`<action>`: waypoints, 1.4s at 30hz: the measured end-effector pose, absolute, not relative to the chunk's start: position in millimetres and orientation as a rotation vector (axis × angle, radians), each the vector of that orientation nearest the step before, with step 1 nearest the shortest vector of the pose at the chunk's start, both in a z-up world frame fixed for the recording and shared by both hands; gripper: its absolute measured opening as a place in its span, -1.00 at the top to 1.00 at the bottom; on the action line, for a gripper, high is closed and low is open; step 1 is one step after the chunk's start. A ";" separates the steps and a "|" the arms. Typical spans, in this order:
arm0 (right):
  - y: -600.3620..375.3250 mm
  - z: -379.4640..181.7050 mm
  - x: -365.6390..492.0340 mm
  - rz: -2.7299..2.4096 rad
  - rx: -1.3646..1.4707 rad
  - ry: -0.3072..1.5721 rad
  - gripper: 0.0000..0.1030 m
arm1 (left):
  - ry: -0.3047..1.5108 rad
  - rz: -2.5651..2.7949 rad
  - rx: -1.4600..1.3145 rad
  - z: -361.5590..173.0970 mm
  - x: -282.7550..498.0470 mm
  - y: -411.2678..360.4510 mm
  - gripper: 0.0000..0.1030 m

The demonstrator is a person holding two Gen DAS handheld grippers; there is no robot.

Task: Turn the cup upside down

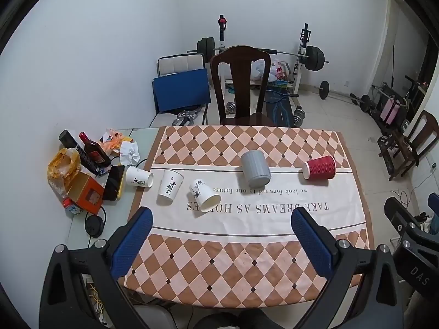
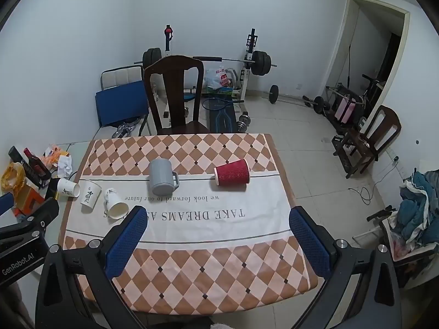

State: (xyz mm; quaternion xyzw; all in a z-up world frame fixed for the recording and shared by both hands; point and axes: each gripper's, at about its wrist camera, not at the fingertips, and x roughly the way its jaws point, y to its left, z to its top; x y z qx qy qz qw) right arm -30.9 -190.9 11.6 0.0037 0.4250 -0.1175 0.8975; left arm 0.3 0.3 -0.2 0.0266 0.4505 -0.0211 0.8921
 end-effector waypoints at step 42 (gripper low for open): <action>-199.5 30.5 -35.2 -0.245 -0.007 0.855 -1.00 | 0.921 -0.038 0.059 7.3 -1.4 -3.3 -1.00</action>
